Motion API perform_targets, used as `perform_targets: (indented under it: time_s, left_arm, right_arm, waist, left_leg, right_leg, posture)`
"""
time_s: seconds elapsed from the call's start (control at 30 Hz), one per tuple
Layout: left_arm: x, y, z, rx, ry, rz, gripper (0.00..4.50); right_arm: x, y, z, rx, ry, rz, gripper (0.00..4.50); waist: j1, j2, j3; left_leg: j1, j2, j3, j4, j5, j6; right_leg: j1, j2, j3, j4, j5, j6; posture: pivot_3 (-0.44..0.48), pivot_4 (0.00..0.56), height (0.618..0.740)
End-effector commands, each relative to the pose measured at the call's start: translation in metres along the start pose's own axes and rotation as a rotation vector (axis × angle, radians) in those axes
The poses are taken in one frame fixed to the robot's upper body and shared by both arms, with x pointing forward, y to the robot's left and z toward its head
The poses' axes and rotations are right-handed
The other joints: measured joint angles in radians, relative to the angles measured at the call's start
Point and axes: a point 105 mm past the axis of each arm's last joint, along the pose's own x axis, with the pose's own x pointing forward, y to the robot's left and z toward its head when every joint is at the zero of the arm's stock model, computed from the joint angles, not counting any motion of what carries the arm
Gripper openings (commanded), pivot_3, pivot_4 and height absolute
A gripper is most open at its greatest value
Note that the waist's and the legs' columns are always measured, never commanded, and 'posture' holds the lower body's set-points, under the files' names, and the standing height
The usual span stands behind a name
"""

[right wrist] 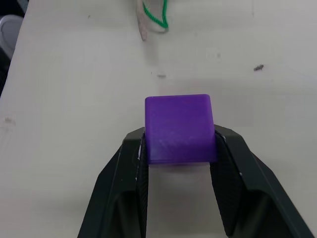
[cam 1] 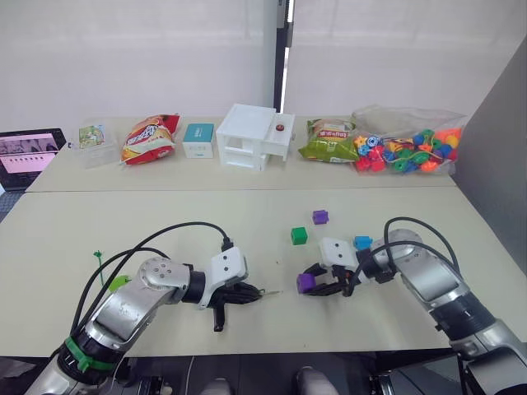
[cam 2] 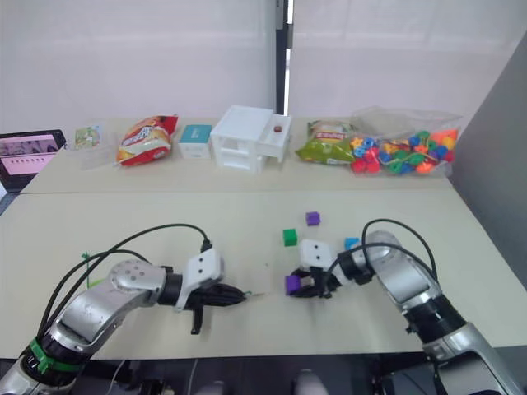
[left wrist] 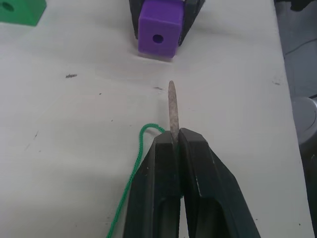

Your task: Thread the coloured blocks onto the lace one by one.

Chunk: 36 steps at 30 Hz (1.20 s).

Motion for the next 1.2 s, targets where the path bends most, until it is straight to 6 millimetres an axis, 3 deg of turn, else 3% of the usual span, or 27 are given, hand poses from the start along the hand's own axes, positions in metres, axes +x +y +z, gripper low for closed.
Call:
perform_targets:
  time_s: [0.03, 0.27, 0.8, 1.2]
  left_arm:
    - [-0.002, 0.0, 0.004, 0.034, 0.068, 0.01, 0.0]
    - [0.004, 0.001, 0.012, 0.054, 0.118, -0.034, 0.0]
    - [0.015, 0.001, 0.03, 0.059, 0.062, -0.03, 0.0]
    - [0.066, 0.0, 0.035, 0.09, -0.091, -0.077, 0.0]
  right_arm:
    - [0.003, 0.009, 0.012, -0.009, -0.004, -0.017, 1.2]
    - [0.015, 0.01, 0.012, -0.013, 0.017, -0.045, 1.2]
    - [0.019, 0.005, 0.023, -0.036, 0.005, -0.057, 1.2]
    - [0.023, 0.009, 0.035, -0.043, -0.014, -0.055, 1.2]
  waist:
    - [0.0, 0.0, 0.0]
    - [-0.001, 0.0, 0.0]
    - [-0.003, 0.0, 0.0]
    - [0.007, 0.0, -0.001]
  left_leg:
    - [0.0, 0.0, 0.0, 0.0, 0.0, 0.0]
    - [0.0, 0.0, 0.0, 0.0, 0.0, 0.0]
    - [0.0, 0.0, 0.0, 0.0, 0.0, 0.0]
    - [0.002, -0.001, 0.0, 0.001, 0.0, 0.0]
  right_leg:
    - [0.0, 0.0, 0.0, 0.0, 0.0, 0.0]
    - [0.0, 0.0, 0.0, 0.0, 0.0, 0.0]
    - [0.0, 0.0, 0.0, 0.0, 0.0, 0.0]
    - [0.002, 0.0, 0.0, 0.0, 0.0, 0.0]
  posture:
    - [0.0, 0.15, 0.74]
    - [0.0, 0.15, 0.74]
    - [0.0, 0.15, 0.74]
    - [0.0, 0.15, 0.74]
